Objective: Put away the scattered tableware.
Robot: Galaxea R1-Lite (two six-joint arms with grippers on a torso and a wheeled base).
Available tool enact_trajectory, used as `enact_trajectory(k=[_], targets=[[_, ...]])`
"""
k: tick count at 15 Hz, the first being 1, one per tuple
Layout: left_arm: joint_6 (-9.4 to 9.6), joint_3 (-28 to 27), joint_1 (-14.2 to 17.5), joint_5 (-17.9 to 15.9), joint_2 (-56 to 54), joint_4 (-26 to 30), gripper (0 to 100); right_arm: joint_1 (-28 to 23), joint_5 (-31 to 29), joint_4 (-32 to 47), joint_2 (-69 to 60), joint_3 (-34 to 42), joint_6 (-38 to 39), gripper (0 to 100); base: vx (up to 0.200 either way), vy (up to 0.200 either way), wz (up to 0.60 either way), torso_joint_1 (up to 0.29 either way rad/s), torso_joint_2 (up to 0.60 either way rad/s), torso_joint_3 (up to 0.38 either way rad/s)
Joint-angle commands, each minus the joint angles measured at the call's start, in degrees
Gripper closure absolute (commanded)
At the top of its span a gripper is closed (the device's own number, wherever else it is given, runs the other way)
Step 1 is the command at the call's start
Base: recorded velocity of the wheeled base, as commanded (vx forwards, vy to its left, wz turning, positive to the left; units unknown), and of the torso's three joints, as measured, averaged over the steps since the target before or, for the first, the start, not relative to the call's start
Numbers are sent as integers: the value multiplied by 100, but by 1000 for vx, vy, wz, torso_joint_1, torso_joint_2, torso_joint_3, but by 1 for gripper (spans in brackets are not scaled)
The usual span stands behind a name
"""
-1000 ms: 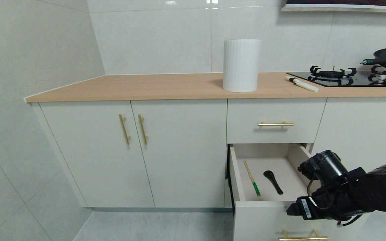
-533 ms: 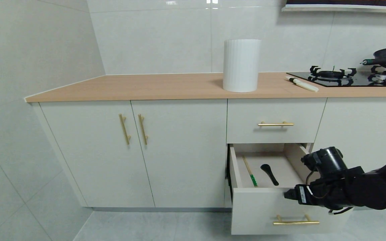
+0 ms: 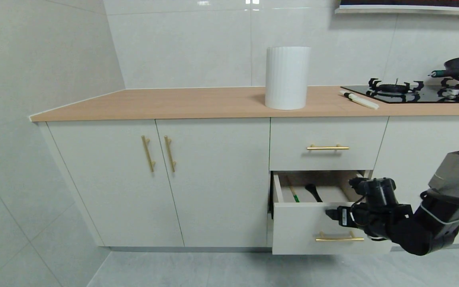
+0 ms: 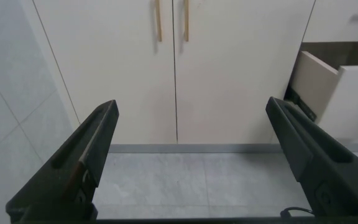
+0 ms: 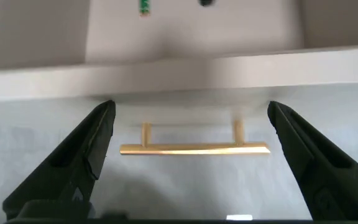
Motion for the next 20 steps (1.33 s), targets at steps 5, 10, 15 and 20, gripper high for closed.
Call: enact_trajectory(k=[5, 10, 15, 20], targets=[[0, 1, 1, 1, 7, -1, 0, -29, -194, -835, 1372, -1040, -282, 0, 0, 0, 0, 0, 0, 0], [0, 1, 1, 1, 7, -1, 0, -223, -221, -826, 1847, -1902, -220, 0, 0, 0, 0, 0, 0, 0], [0, 1, 1, 1, 7, -1, 0, -442, -256, -747, 2058, -2508, 325, 0, 0, 0, 0, 0, 0, 0], [0, 1, 1, 1, 7, -1, 0, -548, -256, -721, 2365, -3167, 606, 0, 0, 0, 0, 0, 0, 0]])
